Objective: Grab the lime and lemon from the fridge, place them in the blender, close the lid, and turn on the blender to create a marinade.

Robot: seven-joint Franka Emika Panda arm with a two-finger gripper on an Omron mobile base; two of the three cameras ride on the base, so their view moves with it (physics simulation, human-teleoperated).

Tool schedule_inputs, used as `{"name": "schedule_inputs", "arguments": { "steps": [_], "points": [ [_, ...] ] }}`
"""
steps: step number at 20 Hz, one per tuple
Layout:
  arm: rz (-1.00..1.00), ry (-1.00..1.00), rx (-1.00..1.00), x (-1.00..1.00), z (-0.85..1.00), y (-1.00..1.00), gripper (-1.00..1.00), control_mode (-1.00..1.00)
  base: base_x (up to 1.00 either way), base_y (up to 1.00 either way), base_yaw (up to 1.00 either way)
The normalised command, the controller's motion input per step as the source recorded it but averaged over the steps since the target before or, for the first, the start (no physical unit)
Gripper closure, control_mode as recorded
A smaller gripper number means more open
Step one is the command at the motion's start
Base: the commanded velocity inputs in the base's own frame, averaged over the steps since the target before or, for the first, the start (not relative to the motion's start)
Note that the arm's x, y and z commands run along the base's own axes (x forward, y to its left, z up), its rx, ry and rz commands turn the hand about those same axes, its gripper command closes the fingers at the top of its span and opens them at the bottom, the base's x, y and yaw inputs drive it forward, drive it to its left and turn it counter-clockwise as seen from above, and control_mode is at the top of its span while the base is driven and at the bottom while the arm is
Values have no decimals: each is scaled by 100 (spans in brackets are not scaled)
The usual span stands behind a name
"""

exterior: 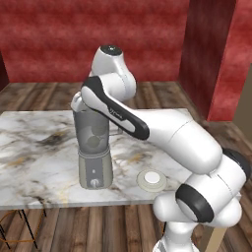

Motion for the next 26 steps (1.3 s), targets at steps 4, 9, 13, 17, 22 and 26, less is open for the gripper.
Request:
{"name": "schedule_inputs", "arguments": {
  "steps": [4, 9, 13, 17, 22, 26],
  "points": [
    [0, -1, 0, 0, -8, 0, -100, -100, 0, 0, 0],
    [0, -10, 0, -21, 18, -12, -100, -100, 0, 0, 0],
    [0, -25, 2, -76, 66, -41, -100, -100, 0, 0, 0],
    [0, -22, 9, -78, 73, -46, -100, -100, 0, 0, 0],
    [-7, -6, 14, -78, 22, -83, -100, -100, 0, 0, 0],
    [-20, 1, 12, -65, -22, -100, -100, -100, 0, 0, 0]
  ]
}}
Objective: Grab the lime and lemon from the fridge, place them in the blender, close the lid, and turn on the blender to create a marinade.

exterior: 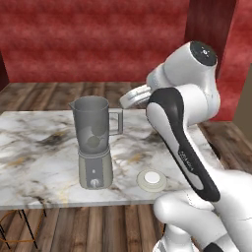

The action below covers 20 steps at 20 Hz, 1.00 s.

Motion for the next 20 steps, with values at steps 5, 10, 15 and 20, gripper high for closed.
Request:
{"name": "schedule_inputs", "arguments": {
  "steps": [5, 10, 15, 20],
  "points": [
    [-22, 8, 6, -45, -55, -100, -100, -100, 0, 0, 0],
    [-21, 15, 3, -33, -61, -99, -100, -100, 0, 0, 0],
    [-17, 35, 0, -4, -80, -42, -100, -100, 0, 0, 0],
    [-4, 35, -2, 12, -85, -3, -100, -100, 0, 0, 0]
  ]
}}
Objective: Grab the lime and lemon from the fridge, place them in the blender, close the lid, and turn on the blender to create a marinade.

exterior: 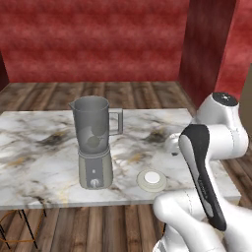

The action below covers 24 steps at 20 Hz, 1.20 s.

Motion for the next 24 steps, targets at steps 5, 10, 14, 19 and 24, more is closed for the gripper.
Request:
{"name": "schedule_inputs", "arguments": {
  "steps": [5, 10, 14, 19, 24],
  "points": [
    [0, 16, -1, 21, -66, 5, -100, -100, 0, 0, 0],
    [0, 1, 0, 15, -62, 0, -100, -100, 0, 0, 0],
    [0, 0, 0, 20, -51, 3, -100, -100, 0, 0, 0],
    [0, 0, 0, 29, -36, 8, -100, -100, 0, 0, 0],
    [0, 2, -1, 29, -27, 9, -100, -100, 0, 0, 0]
  ]
}}
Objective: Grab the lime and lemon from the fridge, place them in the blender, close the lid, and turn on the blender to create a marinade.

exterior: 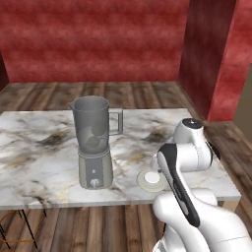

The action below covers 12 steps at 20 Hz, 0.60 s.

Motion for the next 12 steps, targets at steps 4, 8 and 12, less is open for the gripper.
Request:
{"name": "schedule_inputs", "arguments": {
  "steps": [4, 8, 12],
  "points": [
    [0, 5, -3, 33, -39, 9, -100, -100, 0, 0, 0],
    [0, 6, -3, 34, -45, 0, -100, -100, 0, 0, 0],
    [0, 8, -3, 32, -40, 4, -100, -100, 0, 0, 0]
  ]
}}
